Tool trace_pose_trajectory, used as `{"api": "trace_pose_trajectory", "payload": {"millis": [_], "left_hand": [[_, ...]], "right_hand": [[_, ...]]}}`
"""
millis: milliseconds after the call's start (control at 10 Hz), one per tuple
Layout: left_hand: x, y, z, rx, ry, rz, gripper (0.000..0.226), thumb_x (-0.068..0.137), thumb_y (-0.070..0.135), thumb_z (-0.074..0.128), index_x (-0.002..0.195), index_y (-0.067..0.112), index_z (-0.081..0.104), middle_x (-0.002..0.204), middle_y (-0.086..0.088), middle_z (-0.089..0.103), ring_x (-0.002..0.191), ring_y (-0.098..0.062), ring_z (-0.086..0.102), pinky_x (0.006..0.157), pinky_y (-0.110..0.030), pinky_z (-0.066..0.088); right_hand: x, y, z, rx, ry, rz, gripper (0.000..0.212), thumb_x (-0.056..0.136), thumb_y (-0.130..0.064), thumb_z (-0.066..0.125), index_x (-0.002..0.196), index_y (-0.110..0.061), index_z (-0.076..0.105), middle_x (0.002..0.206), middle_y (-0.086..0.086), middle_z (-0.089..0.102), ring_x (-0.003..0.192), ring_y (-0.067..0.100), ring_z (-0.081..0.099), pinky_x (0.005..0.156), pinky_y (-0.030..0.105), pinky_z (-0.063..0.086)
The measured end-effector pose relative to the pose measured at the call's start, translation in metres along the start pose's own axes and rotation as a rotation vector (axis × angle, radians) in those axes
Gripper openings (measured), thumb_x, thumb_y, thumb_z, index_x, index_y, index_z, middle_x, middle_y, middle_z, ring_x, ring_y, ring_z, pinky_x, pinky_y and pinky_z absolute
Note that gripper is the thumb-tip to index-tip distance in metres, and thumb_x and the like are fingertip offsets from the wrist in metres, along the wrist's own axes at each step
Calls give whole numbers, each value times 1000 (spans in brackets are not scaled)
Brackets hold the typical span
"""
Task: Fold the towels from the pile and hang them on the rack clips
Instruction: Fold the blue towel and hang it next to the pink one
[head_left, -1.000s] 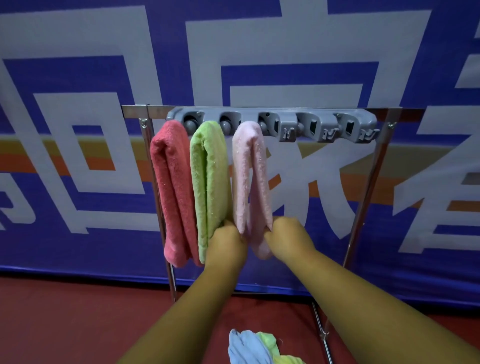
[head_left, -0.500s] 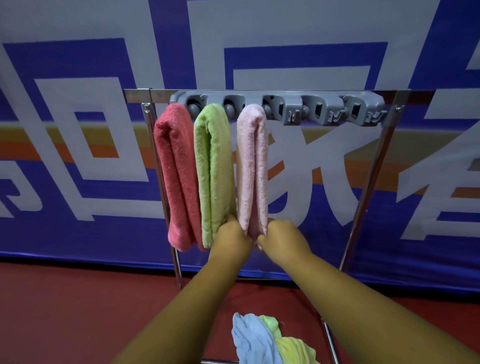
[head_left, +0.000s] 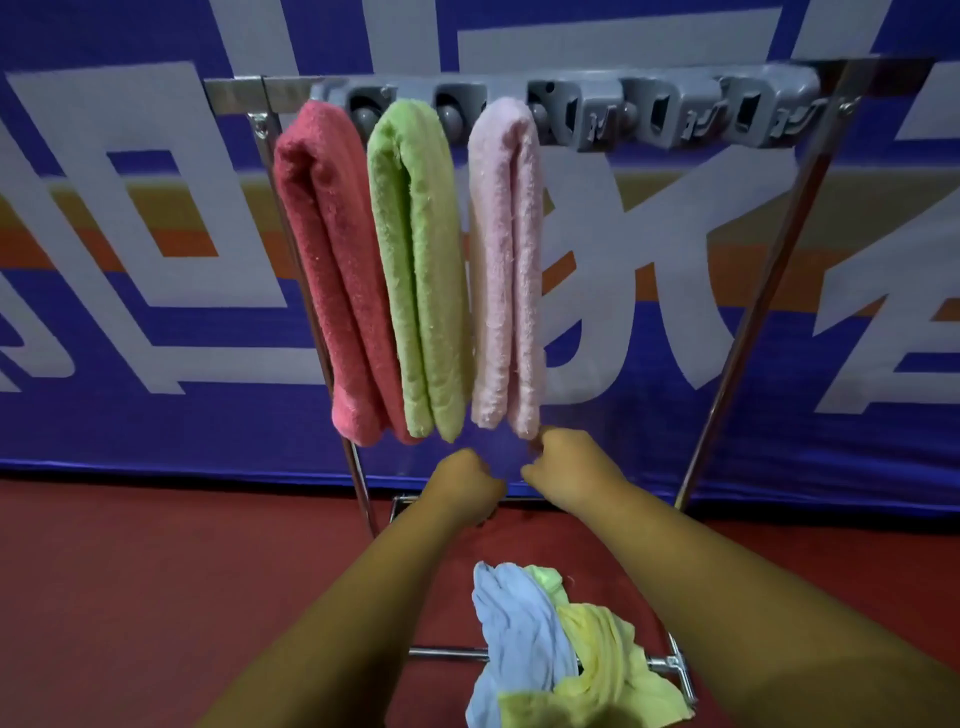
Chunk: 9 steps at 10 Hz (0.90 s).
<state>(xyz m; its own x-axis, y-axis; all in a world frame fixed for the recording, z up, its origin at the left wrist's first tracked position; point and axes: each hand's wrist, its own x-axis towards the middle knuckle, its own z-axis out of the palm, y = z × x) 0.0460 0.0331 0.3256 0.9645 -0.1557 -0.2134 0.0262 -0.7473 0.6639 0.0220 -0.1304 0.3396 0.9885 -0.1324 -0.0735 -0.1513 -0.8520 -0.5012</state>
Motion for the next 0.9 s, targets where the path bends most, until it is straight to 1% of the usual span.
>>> {"api": "trace_pose_trajectory", "payload": {"millis": [100, 200, 300, 400, 500, 600, 700, 800, 900], "left_hand": [[8, -24, 27, -28, -132, -70, 23, 89, 12, 65, 84, -10, 69, 74, -26, 71, 62, -26, 63, 67, -49, 63], [13, -40, 50, -38, -270, -148, 18, 95, 7, 61, 82, -1, 69, 82, -21, 74, 74, -34, 74, 61, -35, 58], [23, -56, 78, -35, -389, -185, 25, 100, 4, 58, 79, 4, 73, 96, -25, 78, 95, -39, 79, 63, -32, 57], [33, -77, 120, -61, -398, -260, 18, 103, 14, 62, 108, 3, 75, 106, -14, 81, 100, -31, 81, 84, -43, 67], [40, -96, 161, -43, -455, -311, 24, 106, 19, 58, 115, 3, 74, 112, -12, 81, 103, -29, 80, 90, -45, 66], [44, -121, 201, 8, -499, -321, 26, 107, 16, 56, 119, 1, 73, 115, -14, 80, 96, -27, 78, 80, -37, 63], [45, -145, 231, 92, -551, -289, 27, 108, 16, 58, 128, 3, 71, 128, -14, 76, 117, -31, 72, 102, -41, 56], [39, -183, 249, 70, -479, -262, 28, 106, 13, 54, 128, 7, 71, 130, -14, 73, 123, -33, 68, 101, -36, 50], [35, -212, 275, 133, -387, -248, 32, 97, 17, 58, 126, 19, 73, 126, -10, 73, 115, -30, 69, 96, -30, 51]], "right_hand": [[2, 24, 27, 37, -39, 70, 26, 91, -26, 71, 115, -20, 77, 120, 4, 76, 109, 29, 72, 92, 41, 62], [8, 50, 56, 114, -75, 166, 15, 91, -23, 71, 101, -18, 81, 111, 7, 80, 105, 29, 74, 93, 40, 61], [9, 74, 83, 265, -133, 304, 15, 90, -18, 68, 83, -10, 79, 90, 13, 82, 84, 30, 76, 76, 36, 61], [2, 107, 121, 499, -212, 524, 8, 99, -17, 61, 95, -16, 68, 85, 7, 80, 68, 23, 69, 61, 29, 48], [-10, 143, 161, 586, -287, 650, 4, 104, -19, 58, 103, -18, 62, 83, 3, 75, 65, 19, 67, 66, 30, 50], [-26, 178, 200, 628, -349, 767, 10, 106, -19, 56, 97, -21, 58, 90, 6, 76, 73, 22, 70, 73, 34, 54], [-37, 211, 235, 587, -421, 824, 11, 105, -20, 57, 95, -16, 60, 95, 7, 79, 80, 26, 74, 83, 41, 60], [-43, 228, 250, 533, -448, 833, 15, 106, -19, 55, 94, -13, 63, 95, 8, 80, 89, 30, 77, 93, 47, 63], [-45, 233, 260, 519, -486, 830, 16, 108, -20, 54, 96, -12, 63, 95, 8, 80, 86, 28, 76, 92, 47, 63]]}}
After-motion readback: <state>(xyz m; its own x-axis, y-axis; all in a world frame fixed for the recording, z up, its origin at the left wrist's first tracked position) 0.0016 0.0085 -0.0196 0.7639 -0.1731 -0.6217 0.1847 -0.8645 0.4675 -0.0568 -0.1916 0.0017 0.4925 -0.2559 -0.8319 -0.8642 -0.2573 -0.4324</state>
